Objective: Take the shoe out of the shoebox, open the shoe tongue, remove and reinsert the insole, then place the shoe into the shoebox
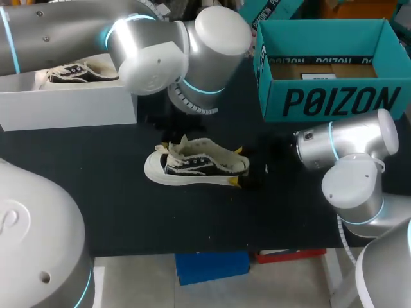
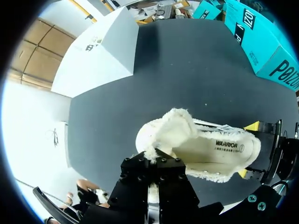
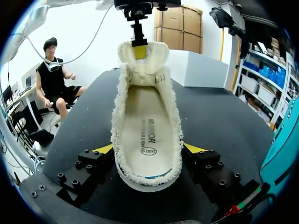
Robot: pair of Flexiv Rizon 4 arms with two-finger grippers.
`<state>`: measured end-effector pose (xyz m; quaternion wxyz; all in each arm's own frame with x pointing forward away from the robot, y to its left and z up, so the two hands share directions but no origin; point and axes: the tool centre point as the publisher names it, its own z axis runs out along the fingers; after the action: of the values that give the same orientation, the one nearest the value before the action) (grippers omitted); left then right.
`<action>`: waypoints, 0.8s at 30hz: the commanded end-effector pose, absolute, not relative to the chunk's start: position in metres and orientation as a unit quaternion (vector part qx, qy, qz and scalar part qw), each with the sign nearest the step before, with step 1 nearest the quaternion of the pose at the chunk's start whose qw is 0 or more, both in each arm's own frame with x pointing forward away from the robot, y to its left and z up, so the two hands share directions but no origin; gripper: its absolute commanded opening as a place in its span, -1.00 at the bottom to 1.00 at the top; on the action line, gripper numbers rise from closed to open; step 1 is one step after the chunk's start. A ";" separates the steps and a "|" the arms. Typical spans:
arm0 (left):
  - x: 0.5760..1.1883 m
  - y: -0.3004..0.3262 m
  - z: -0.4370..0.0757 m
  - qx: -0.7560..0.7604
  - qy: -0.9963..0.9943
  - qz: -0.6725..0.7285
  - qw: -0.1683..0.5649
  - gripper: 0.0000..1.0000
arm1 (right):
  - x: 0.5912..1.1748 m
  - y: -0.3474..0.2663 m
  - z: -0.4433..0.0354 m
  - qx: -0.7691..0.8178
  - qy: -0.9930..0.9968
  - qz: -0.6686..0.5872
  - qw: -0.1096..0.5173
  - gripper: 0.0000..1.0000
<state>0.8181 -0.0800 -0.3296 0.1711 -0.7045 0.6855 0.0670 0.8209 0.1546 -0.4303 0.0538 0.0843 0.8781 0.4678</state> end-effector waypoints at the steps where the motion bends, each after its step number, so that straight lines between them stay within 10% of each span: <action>1: 0.816 -0.066 -0.332 -0.705 0.687 0.059 0.164 -0.69 | 0.822 0.153 -0.433 0.086 0.879 0.465 0.054 -1.00; 2: 0.817 -0.065 -0.333 -0.705 0.687 0.060 0.165 0.72 | 0.822 0.153 -0.433 0.086 0.879 0.465 0.054 -1.00; 3: 0.817 -0.064 -0.333 -0.708 0.685 0.058 0.163 1.00 | 0.822 0.153 -0.433 0.086 0.879 0.465 0.054 -1.00; 24: 0.814 -0.026 -0.329 -0.720 0.676 0.050 0.149 1.00 | 0.822 0.153 -0.433 0.086 0.879 0.465 0.054 -1.00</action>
<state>0.8148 -0.0365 -0.3258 0.1577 -0.7187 0.6746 0.0595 0.8212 0.1535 -0.4316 0.0540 0.0850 0.8786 0.4669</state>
